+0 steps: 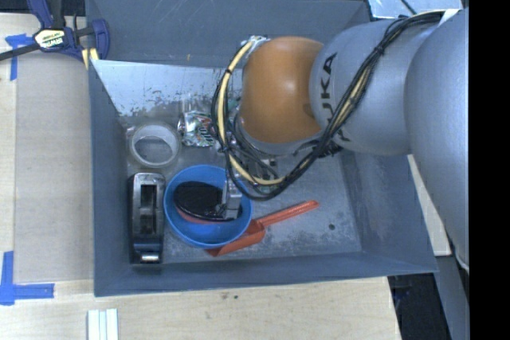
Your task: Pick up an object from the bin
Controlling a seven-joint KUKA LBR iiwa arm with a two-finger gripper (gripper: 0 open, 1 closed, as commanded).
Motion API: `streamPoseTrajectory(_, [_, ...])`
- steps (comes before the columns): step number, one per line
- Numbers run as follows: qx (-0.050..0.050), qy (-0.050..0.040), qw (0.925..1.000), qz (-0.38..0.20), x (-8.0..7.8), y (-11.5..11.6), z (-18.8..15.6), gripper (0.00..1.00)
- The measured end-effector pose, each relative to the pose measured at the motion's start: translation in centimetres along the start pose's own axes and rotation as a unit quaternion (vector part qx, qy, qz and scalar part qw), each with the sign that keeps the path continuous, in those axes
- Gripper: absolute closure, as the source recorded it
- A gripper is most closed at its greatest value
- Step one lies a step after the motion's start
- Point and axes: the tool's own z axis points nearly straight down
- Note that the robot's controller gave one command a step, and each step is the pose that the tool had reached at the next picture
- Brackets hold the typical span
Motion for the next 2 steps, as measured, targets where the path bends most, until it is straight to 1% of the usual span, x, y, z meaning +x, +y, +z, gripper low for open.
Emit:
streamPoseTrajectory(1, [0.000, 0.0000, 1.0000, 0.000, 0.0, 0.0, 0.0, 0.00])
streamPoseTrajectory(2, [0.000, -0.0001, 1.0000, 0.005, 1.9, 2.7, 6.2, 0.00])
